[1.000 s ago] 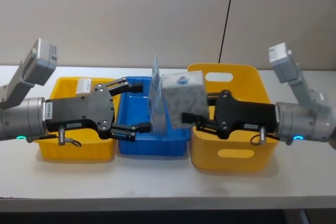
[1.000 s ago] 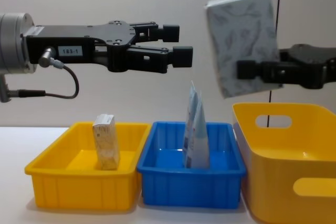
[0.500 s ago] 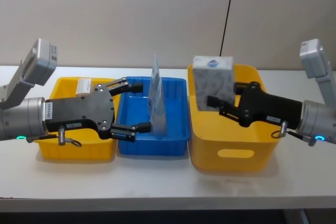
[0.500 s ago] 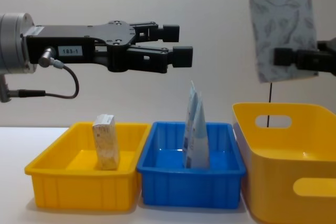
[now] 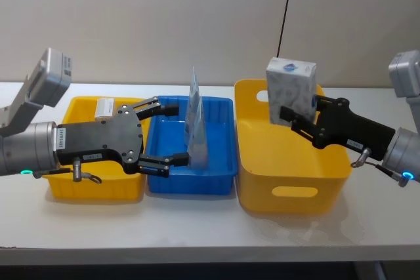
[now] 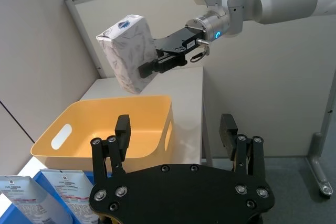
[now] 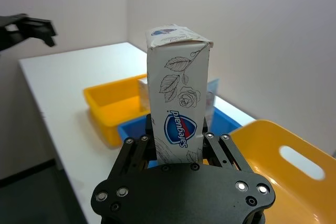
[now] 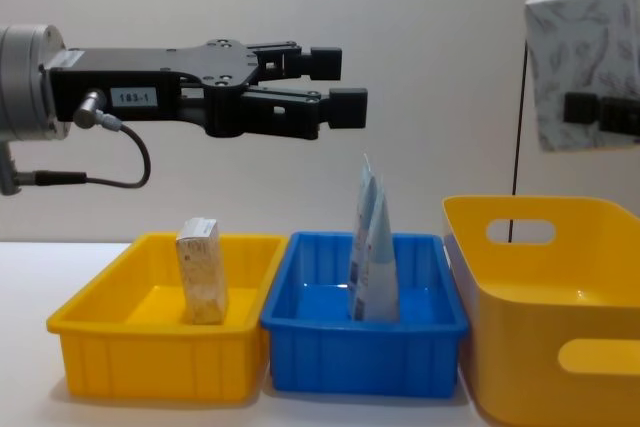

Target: Bimanual collaborative sorting of washing and personal care products

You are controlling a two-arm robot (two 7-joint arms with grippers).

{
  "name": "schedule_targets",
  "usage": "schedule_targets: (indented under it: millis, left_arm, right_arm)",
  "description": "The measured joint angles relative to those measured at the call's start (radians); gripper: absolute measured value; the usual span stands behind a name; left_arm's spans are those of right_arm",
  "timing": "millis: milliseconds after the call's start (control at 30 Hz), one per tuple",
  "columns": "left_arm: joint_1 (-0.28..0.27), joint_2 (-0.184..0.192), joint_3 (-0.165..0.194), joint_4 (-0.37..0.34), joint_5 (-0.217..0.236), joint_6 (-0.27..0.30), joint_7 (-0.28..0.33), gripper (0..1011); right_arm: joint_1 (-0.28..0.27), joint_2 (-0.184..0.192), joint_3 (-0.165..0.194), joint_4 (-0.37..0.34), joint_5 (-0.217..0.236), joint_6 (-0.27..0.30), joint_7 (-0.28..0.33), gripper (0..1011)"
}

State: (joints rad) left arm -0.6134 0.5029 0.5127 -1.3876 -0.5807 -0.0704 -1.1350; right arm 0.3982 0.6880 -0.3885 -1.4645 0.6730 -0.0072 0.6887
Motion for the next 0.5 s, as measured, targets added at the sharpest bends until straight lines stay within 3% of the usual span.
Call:
schedule_targets:
  millis: [500]
  left_arm:
    - [0.000,0.000,0.000,0.000,0.000,0.000,0.000,1001]
  right_arm:
    - [-0.070,-0.020,0.038,-0.050,-0.078,0.033,-0.241,375]
